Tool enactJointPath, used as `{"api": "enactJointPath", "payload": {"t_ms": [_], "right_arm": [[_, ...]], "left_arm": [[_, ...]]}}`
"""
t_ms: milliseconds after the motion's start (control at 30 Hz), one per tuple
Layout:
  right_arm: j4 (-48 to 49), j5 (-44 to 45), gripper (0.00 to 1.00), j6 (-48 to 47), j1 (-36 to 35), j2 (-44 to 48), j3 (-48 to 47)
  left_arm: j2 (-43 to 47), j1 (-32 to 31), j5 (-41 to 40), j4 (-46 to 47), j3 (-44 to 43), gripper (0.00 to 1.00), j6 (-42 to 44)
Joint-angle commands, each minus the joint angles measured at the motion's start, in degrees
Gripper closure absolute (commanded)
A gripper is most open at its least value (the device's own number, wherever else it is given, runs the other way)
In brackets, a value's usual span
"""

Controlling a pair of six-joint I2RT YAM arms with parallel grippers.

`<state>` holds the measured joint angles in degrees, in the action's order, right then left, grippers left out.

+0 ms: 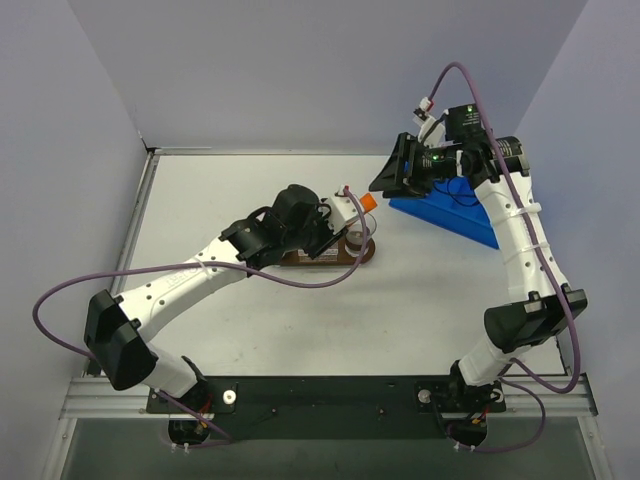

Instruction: Prepare toiletry sets of a toothbrush and toothpaste on the tray

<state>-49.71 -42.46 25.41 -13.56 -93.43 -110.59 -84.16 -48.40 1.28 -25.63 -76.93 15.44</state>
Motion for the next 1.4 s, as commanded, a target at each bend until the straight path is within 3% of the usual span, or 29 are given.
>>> {"api": "enactJointPath", "payload": {"t_ms": [0,267,1033,1233,1367], "right_arm": [[-2.4,0.5,0.60,-1.3,-2.5,-0.3,0.5],[-3.5,-0.7,0.64,-1.4,-4.0,-1.9,1.2],[-5.6,2.7,0.61,-3.4,-1.9,-1.8,2.2],[-5.5,-0.2,0.64,-2.7,-2.6,-3.1,2.1],[-5.3,-1.0,0.73,-2.3,-2.8,-3.5,2.0]], "left_arm": [[2.9,-0.6,-0.8,3.8,-0.9,0.97,0.5],[3.1,-1.6,-2.7,4.7,-0.8,0.97,-0.2],[3.5,-3.3,-4.2,6.3,-0.1,0.97,-1.8],[3.1,-3.5,-4.9,6.8,-0.6,0.97,-1.9],[2.9,-3.7,-5.0,7.6,-0.5,0.97,-1.9]]}}
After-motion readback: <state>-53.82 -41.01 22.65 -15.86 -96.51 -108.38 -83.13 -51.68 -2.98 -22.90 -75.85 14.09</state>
